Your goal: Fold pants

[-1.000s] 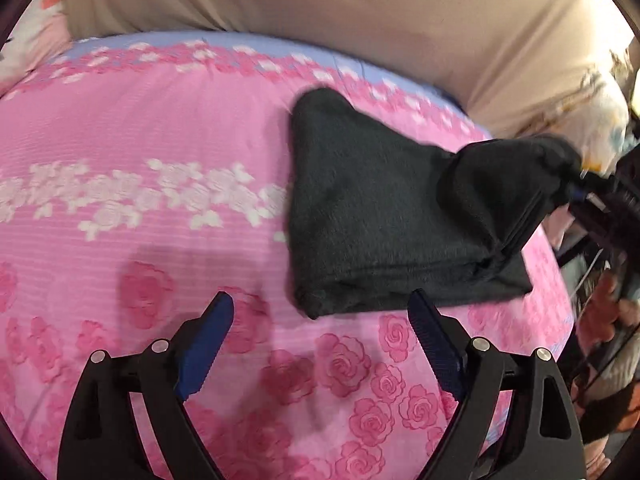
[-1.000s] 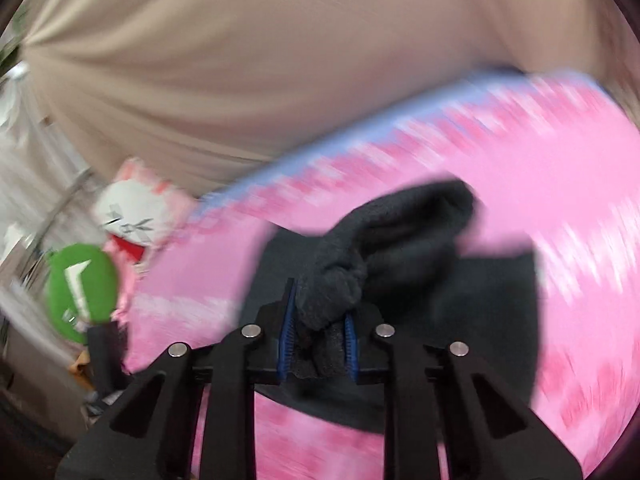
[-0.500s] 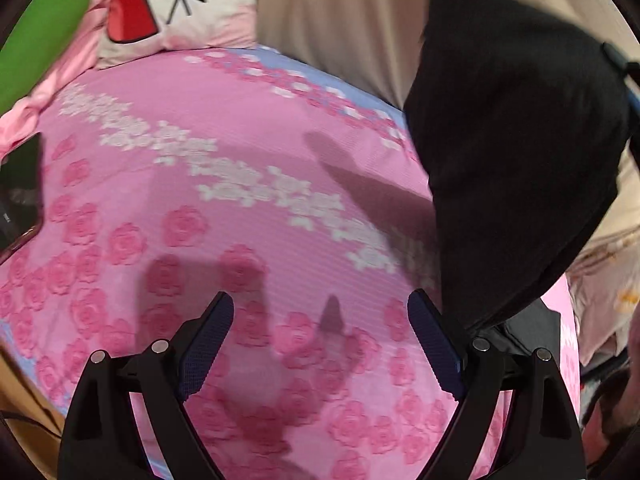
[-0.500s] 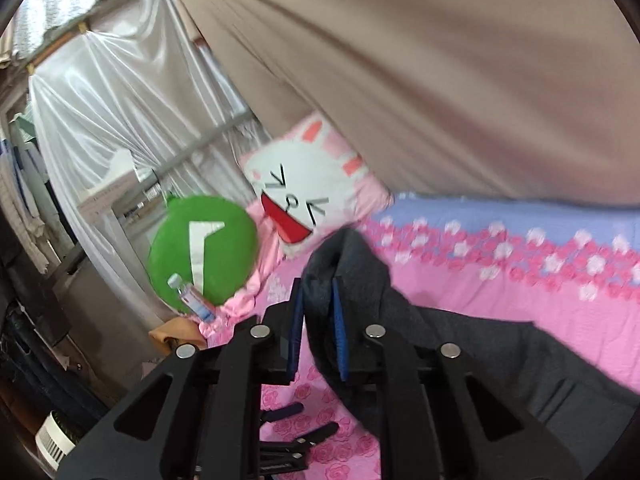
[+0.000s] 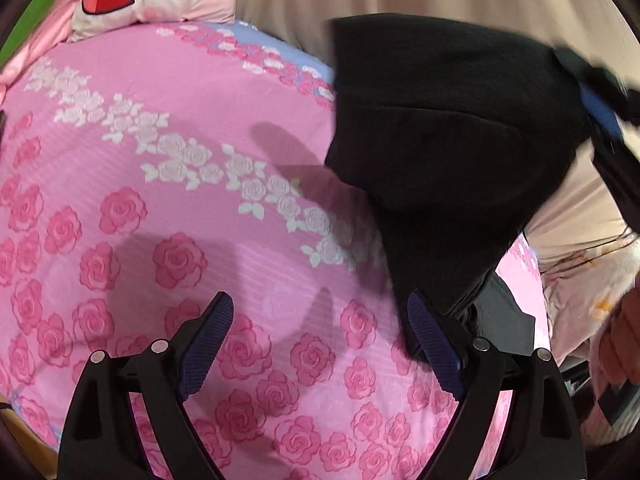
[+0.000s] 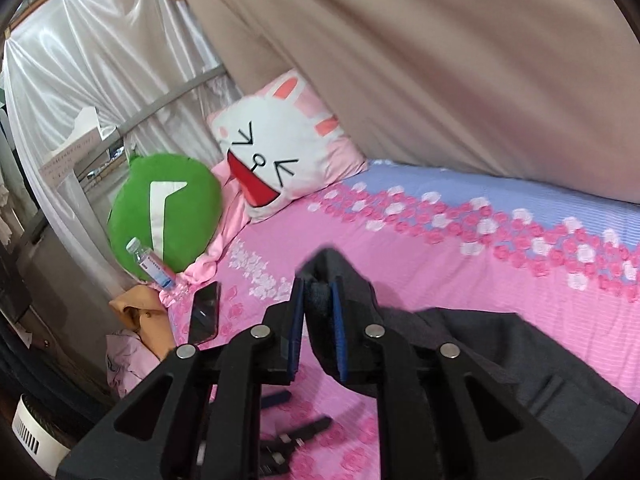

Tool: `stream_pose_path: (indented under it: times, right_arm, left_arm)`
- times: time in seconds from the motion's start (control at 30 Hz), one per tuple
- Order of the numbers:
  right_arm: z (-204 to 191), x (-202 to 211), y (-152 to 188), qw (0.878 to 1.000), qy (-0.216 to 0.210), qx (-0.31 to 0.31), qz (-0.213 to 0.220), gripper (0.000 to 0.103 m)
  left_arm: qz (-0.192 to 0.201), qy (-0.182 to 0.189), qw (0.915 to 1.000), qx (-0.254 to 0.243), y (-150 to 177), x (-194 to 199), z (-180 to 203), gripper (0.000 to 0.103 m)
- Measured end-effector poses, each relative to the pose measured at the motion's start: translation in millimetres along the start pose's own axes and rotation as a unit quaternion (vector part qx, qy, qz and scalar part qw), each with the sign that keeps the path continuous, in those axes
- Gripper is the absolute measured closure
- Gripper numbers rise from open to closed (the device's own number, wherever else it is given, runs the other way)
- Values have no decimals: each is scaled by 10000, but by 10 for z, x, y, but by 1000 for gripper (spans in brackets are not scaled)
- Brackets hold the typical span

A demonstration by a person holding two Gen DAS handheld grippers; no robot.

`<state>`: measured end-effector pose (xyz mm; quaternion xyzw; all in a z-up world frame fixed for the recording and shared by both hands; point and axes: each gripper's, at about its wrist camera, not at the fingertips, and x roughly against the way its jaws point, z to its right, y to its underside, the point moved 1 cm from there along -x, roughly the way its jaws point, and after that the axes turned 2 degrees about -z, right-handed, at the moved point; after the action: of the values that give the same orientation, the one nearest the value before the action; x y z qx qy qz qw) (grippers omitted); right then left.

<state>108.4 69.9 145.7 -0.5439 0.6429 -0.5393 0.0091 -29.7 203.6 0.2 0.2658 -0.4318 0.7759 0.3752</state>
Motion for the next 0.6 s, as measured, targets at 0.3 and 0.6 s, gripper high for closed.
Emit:
stream_pose_path:
  times: [0.3, 0.6]
  right_arm:
    - [-1219, -712, 571, 9886, -1059, 787, -722, 93]
    - [588, 899, 1414, 9826, 1776, -368, 407, 49]
  left_arm:
    - [97, -463, 9974, 551, -90, 204, -689, 16]
    - [-142, 1666, 9717, 1671, 9, 177, -1124, 15]
